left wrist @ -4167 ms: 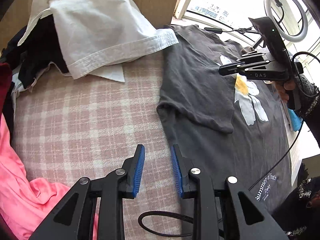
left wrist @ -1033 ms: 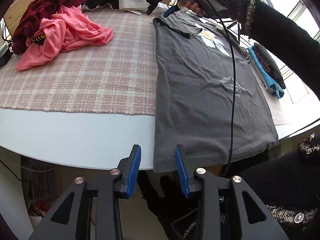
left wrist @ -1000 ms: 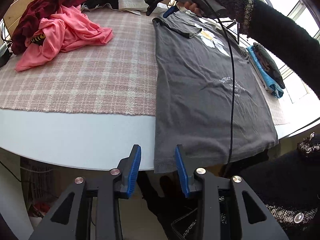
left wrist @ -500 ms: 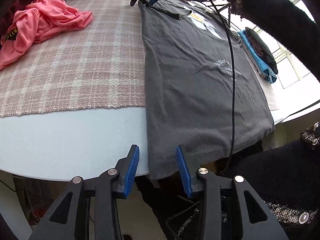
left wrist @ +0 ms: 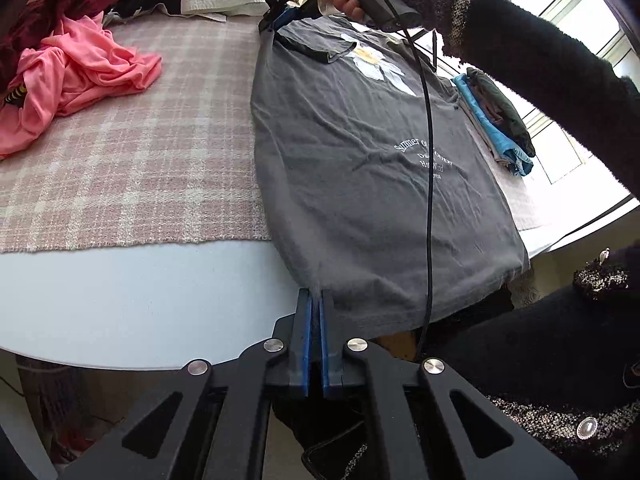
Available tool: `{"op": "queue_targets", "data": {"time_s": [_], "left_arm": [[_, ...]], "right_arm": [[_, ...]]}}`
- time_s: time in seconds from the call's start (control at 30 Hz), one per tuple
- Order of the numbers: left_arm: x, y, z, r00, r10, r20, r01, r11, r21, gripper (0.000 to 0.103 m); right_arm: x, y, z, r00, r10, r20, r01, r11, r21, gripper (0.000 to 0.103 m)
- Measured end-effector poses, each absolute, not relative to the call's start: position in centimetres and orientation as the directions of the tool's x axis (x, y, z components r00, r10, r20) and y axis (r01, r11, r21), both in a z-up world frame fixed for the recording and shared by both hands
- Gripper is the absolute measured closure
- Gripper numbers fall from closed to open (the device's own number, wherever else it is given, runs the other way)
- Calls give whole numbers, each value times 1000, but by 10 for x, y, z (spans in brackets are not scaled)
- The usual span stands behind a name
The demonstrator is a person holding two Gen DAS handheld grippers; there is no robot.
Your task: Fold clothes
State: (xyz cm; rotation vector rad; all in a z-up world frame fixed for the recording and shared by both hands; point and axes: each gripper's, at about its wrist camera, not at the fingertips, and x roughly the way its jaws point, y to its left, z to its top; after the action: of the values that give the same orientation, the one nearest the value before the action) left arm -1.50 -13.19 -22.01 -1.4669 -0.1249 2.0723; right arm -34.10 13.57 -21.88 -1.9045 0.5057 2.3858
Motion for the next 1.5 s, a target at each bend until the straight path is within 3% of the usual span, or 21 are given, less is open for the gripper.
{"op": "queue_targets", "data": {"time_s": [0.43, 0.87, 1.07, 1.2, 1.33, 1.5], "left_arm": [[16, -45, -185, -173, 519, -837, -576, -743, -341, 100], [20, 23, -223, -60, 471, -880, -624, -706, -335, 100], [41, 16, -220, -34, 469, -882, -587, -724, -362, 80], [63, -29, -209, -82, 436, -896, -501, -795, -342, 73], [58, -69, -219, -133, 391, -911, -370, -872, -320, 73], [38, -68, -230, -130, 423, -897, -340, -869, -361, 73]], "right_arm": [[-297, 274, -166, -492, -358, -794, -333, -765, 551, 91], [-258, 335, -244, -449, -331, -830, -450, -719, 530, 91], [-259, 336, -249, -392, -320, -863, -453, -749, 483, 85], [-235, 342, -232, -389, -290, -875, -463, -759, 458, 71], [-183, 336, -194, -436, -290, -852, -397, -788, 471, 69], [-99, 292, -153, -388, -435, -812, -252, -798, 548, 68]]}}
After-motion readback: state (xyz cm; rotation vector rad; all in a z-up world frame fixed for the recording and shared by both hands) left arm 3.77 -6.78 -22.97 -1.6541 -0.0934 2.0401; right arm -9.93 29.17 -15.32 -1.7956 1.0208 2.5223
